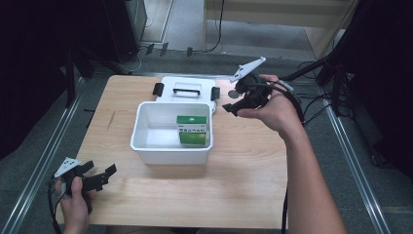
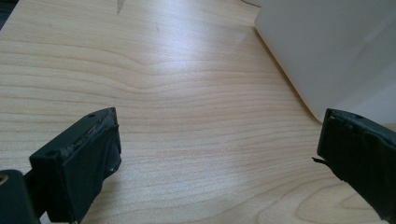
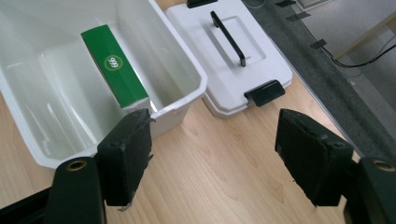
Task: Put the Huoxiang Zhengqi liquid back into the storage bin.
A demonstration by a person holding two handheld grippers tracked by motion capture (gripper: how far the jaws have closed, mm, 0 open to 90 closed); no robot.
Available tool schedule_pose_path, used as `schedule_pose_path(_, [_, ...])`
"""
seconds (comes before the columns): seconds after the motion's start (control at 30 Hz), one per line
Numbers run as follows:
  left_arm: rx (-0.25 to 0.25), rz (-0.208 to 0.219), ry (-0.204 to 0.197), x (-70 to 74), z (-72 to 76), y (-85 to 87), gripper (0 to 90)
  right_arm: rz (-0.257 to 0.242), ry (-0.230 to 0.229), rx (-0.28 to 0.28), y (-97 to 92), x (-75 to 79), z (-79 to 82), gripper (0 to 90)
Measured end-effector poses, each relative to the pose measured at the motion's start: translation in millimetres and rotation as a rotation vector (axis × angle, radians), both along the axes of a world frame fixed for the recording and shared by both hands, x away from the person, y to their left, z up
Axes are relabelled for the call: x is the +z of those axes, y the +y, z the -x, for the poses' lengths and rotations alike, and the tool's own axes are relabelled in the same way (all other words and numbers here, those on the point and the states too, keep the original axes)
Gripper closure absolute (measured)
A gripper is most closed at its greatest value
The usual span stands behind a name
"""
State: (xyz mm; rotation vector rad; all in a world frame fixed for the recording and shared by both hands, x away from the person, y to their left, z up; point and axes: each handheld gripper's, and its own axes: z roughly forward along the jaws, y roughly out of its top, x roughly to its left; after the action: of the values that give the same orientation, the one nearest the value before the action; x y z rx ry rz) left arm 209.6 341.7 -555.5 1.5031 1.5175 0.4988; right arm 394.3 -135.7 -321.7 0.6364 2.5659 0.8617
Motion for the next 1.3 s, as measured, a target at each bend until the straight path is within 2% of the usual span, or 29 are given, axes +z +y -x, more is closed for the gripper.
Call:
schedule_pose_path(0.2, [0.002, 0.000, -0.002, -0.2, -0.1, -0.2, 0.6, -0.099, -0.022, -0.068, -19.4, -14.1, 4.5, 26.9])
schedule_pose_path(0.43, [-0.001, -0.002, 0.000, 0.0, 0.2, 0.0, 0.6, -0.168, -0.060, -0.131, -34.8, -34.2, 12.1, 25.9])
schedule_pose_path(0.67, [-0.001, -0.003, 0.000, -0.1, 0.1, 0.0, 0.6, -0.246, -0.094, -0.225, -57.1, -58.3, 19.3, 25.7])
schedule_pose_path(0.8, [-0.001, -0.003, 0.000, 0.0, 0.3, 0.1, 0.6, -0.298, -0.115, -0.252, -69.6, -70.6, 24.6, 25.9])
schedule_pose_path(1.13, [0.000, -0.004, 0.000, 0.0, 0.3, 0.0, 0.6, -0.349, -0.184, -0.342, -98.4, -99.5, 42.5, 26.2])
schedule_pose_path(1.3, [0.000, -0.004, 0.000, 0.0, 0.3, -0.1, 0.6, -0.371, -0.206, -0.358, -110.4, -115.4, 51.8, 26.1])
